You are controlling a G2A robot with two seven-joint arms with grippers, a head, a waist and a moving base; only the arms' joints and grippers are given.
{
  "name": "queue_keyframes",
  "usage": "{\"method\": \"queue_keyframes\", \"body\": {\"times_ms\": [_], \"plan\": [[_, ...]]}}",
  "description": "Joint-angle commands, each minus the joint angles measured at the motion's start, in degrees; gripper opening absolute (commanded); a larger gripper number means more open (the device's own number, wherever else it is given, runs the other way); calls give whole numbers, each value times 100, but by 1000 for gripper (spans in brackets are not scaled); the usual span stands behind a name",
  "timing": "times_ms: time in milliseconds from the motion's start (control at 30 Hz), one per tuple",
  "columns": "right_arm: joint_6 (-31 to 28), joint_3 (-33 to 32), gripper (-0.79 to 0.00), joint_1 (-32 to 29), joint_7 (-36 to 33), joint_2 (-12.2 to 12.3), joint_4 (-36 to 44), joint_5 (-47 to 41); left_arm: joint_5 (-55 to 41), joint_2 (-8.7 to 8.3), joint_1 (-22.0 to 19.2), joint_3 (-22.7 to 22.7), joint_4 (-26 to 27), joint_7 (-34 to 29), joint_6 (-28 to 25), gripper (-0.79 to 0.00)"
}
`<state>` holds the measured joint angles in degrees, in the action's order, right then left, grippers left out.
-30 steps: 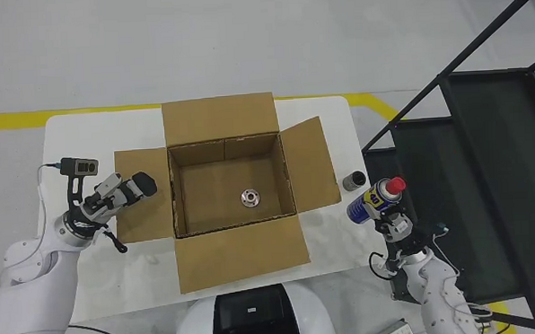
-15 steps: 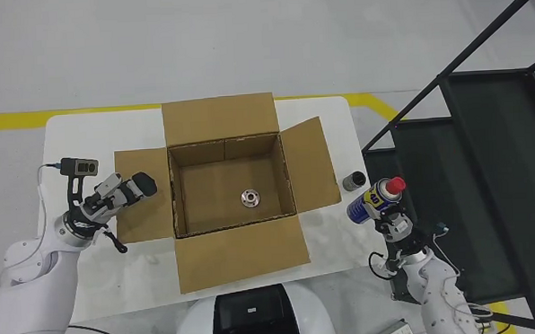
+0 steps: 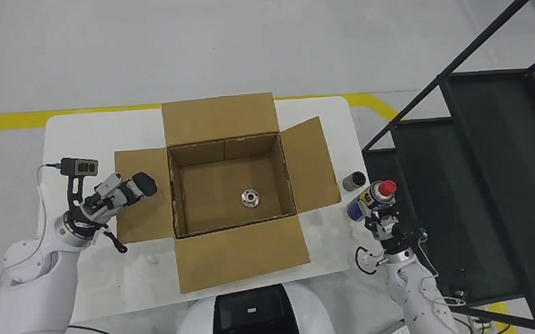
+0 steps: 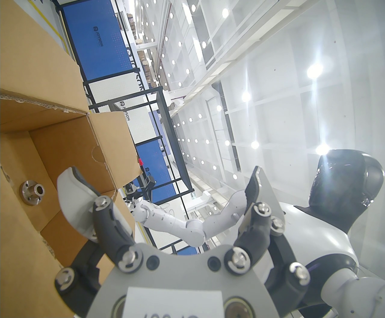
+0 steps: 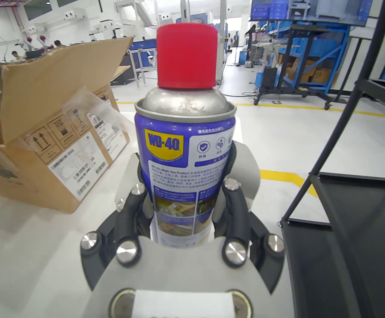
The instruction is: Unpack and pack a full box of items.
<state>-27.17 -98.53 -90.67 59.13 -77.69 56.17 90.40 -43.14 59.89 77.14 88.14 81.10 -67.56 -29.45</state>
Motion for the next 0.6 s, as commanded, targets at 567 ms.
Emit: {"method": "queue_keyframes", "body": {"times_ms": [567], "plan": [[912,584,-785,1332,1113,4,-2245,212,0,0,0,0,0,0,0,0]]}}
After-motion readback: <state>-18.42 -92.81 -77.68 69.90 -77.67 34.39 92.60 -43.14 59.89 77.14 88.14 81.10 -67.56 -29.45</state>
